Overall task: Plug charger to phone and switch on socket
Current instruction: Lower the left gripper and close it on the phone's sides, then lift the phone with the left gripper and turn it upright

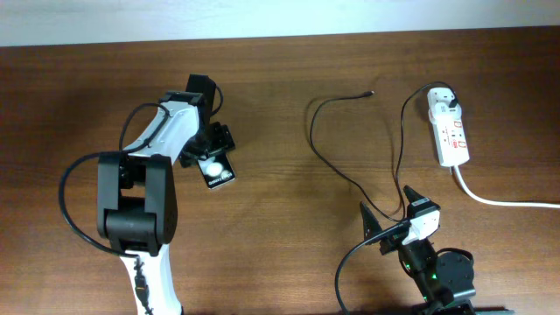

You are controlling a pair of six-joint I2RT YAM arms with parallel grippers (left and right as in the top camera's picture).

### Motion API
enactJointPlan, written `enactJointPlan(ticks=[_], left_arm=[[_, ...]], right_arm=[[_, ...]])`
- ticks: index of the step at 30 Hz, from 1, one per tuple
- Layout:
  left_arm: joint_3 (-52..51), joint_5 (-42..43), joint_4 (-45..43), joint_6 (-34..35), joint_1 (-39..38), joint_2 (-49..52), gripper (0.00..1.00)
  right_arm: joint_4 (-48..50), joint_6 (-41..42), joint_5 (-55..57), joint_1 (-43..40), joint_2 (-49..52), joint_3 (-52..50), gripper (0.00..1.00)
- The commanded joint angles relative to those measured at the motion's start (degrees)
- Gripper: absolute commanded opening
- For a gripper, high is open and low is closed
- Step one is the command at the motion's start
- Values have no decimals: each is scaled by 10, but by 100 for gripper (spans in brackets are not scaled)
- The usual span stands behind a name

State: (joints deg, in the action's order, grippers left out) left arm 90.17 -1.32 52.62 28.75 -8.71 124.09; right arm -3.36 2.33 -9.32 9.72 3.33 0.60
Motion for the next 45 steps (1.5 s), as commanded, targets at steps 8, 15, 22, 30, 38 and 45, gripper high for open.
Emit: enactJointPlan(ticks=[8, 15, 22, 30, 38, 45], left_arm=[[17, 50, 21, 3, 0, 17, 71], [136, 50, 146, 2, 0, 14, 68], [170, 45, 214, -15, 0, -137, 66], [170, 0, 345, -15, 0, -421, 67], [118, 1, 419, 7, 0, -626, 67], [-153, 86, 281, 56, 0, -739, 66]], right_arm=[[-3, -4, -5, -4, -2, -3, 99], [-3, -4, -5, -4, -2, -3, 99], [-3, -4, -5, -4, -2, -3, 99], [-3, -4, -5, -4, -2, -3, 99], [-3, -4, -5, -4, -2, -3, 99], [-3, -4, -5, -4, -2, -3, 99]])
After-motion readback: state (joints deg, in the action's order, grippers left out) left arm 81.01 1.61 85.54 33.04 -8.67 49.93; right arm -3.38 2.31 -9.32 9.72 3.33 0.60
